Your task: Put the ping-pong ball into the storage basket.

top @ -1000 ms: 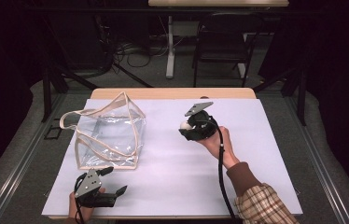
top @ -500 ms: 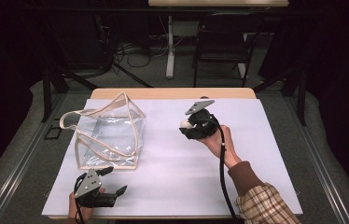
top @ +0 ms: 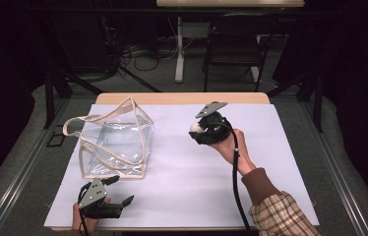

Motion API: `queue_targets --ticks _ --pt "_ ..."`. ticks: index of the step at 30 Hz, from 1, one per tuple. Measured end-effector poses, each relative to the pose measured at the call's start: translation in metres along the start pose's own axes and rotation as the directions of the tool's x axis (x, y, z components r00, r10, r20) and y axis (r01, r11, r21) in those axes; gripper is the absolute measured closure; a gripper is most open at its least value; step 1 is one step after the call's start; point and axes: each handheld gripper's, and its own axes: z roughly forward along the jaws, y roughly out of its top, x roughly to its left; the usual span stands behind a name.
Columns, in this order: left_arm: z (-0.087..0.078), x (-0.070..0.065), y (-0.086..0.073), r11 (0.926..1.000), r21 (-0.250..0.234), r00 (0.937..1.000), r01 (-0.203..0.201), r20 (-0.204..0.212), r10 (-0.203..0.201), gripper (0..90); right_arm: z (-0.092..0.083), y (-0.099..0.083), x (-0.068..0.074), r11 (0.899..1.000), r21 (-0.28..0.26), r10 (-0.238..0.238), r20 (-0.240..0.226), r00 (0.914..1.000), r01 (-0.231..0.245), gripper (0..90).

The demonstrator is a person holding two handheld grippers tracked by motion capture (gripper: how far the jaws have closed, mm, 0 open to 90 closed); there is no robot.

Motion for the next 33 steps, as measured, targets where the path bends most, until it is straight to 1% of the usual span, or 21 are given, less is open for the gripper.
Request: queue_targets --ticks 8,14,21,33 --pt "0.0 0.0 0.0 1.0 -0.001 1.0 0.002 0.001 -0.002 16.0 -0.005 0.007 0.0 1.0 -0.005 -0.002 0.0 1.0 0.002 51.1" --pt "0.0 0.0 0.0 1.0 -0.002 1.0 0.002 0.001 -0.002 16.0 -0.008 0.012 0.0 1.0 -0.011 -0.012 0.004 0.9999 0.012 51.1" --pt "0.0 0.0 0.0 1.0 -0.002 1.0 0.002 0.001 -0.002 16.0 -0.011 0.016 -0.001 1.0 -0.013 -0.012 0.001 0.9999 0.012 51.1" --pt "0.0 0.0 0.0 1.0 -0.001 1.0 0.004 0.003 -0.004 16.0 -0.014 0.021 -0.002 1.0 -0.011 -0.023 0.01 0.9997 0.024 51.1"
